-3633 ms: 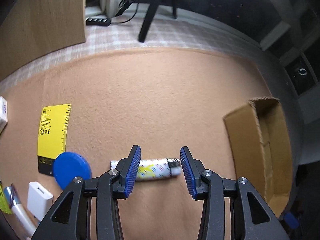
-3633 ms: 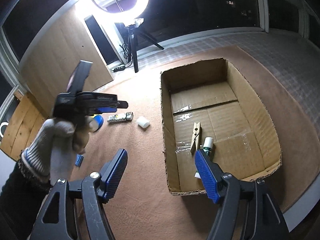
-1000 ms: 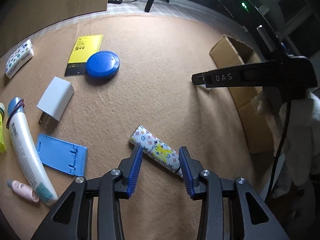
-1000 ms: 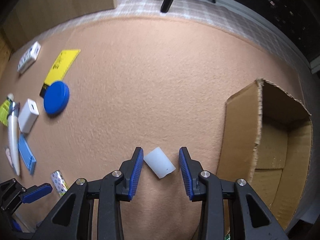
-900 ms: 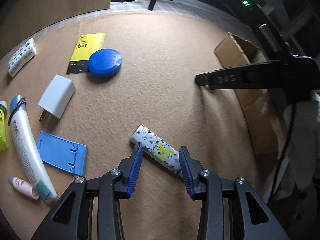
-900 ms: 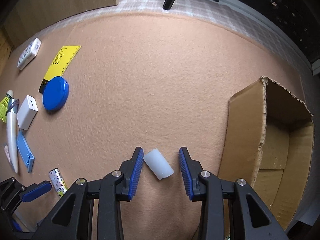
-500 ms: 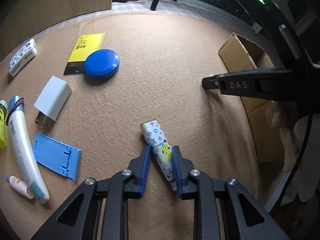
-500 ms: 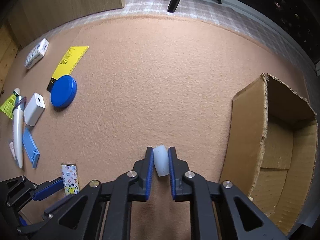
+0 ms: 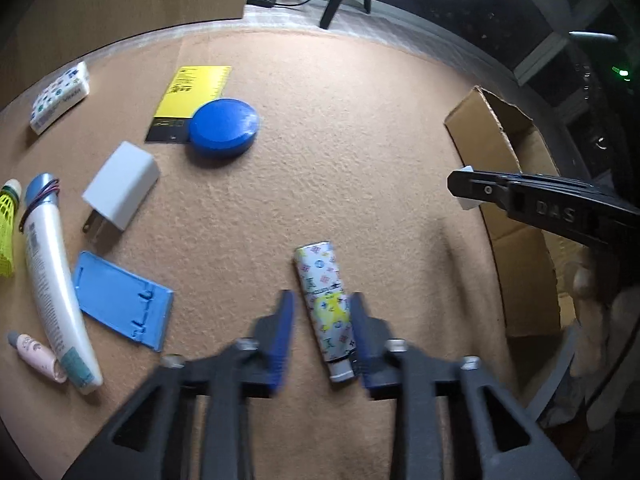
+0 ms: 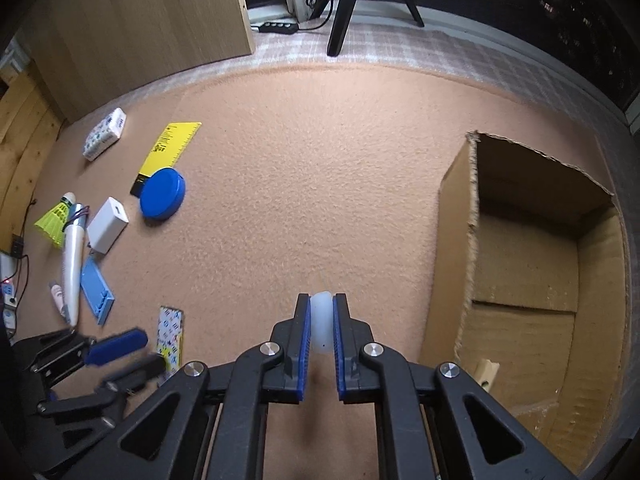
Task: Organize objects
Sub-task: 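Grasp the lighter with the left tool while the right tool grasps the eraser, then carry lighter and eraser into the cardboard box and release both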
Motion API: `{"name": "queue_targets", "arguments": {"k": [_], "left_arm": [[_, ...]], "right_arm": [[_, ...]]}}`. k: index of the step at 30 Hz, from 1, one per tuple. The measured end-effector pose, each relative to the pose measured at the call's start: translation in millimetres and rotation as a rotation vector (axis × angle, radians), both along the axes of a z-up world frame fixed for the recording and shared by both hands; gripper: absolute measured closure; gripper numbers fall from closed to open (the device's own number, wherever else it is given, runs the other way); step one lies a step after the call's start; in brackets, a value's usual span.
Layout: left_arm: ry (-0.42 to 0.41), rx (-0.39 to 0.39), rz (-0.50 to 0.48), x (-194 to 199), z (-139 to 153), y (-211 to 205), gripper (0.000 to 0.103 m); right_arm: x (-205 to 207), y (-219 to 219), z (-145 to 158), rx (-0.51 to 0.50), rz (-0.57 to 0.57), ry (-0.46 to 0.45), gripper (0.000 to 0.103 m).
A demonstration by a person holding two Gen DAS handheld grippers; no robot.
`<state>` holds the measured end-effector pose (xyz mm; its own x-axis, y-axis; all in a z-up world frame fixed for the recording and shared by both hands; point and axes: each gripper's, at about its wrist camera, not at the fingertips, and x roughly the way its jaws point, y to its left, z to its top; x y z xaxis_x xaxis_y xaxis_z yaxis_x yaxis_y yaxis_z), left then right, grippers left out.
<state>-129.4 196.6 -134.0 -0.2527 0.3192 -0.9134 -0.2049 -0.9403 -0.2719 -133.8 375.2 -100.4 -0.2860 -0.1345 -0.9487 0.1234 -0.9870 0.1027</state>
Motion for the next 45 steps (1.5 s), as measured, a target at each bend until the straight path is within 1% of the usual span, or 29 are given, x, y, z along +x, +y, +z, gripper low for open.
{"name": "queue_targets", "arguments": {"k": [1,4,6,7,9,15,19,21,22,24,28,33,34,37,43,45], "left_arm": [[-0.003,-0.009,-0.007,-3.9,3.7,-0.6,0.067],[-0.011,-0.046,-0.03,-0.8,-0.5,10.4,0.068],[-0.004,-0.069,-0.03,-2.6,-2.5,14.6,0.076],[0.007,-0.079,-0.029,-2.4,-2.3,15.6,0.077],[0.01,-0.077,-0.025,5.5,-2.1,12.9,0.078],[0.007,-0.069,-0.013,10.8,2.5,3.7,0.079],[0.026,-0.049,-0.001,11.1,16.2,2.0,0.079],[0.042,-0.043,-0.008,11.0,23.5,6.9,0.079],[0.051,-0.037,-0.012,3.7,27.7,11.7,0.079],[0.074,-0.019,-0.024,2.7,40.3,16.6,0.079],[0.12,0.014,-0.062,-6.1,68.7,40.5,0.079],[0.159,0.046,-0.133,-13.8,93.8,96.5,0.079],[0.166,0.051,-0.146,-20.9,94.4,106.3,0.079],[0.184,0.057,-0.182,-26.0,101.3,140.3,0.079],[0.175,0.062,-0.239,-35.7,95.9,197.2,0.079],[0.171,0.063,-0.248,-37.0,92.5,207.8,0.079]], "right_arm": [[3.1,1.6,2.4,-0.006,-0.004,0.005,0.094],[10.9,6.0,9.4,-0.01,-0.008,0.029,0.094],[18.4,9.8,15.6,-0.01,-0.01,0.047,0.094],[23.1,13.8,19.6,-0.018,-0.014,0.057,0.094],[29.8,21.5,26.6,-0.032,-0.026,0.072,0.094],[53.2,47.8,46.5,-0.066,-0.067,0.127,0.094],[71.3,68.4,56.7,-0.081,-0.099,0.155,0.094],[80.1,79.5,60.0,-0.084,-0.121,0.166,0.094],[84.2,85.0,61.3,-0.083,-0.132,0.171,0.094],[91.4,95.2,62.9,-0.079,-0.148,0.177,0.094],[102.4,113.8,60.7,-0.065,-0.18,0.179,0.094],[109.8,134.2,52.4,-0.081,-0.221,0.167,0.094],[111.1,137.2,51.1,-0.081,-0.226,0.167,0.094],[114.2,144.4,46.7,-0.09,-0.237,0.164,0.094],[115.6,149.8,37.8,-0.11,-0.248,0.151,0.094],[115.7,149.8,34.9,-0.112,-0.248,0.148,0.094]]}}
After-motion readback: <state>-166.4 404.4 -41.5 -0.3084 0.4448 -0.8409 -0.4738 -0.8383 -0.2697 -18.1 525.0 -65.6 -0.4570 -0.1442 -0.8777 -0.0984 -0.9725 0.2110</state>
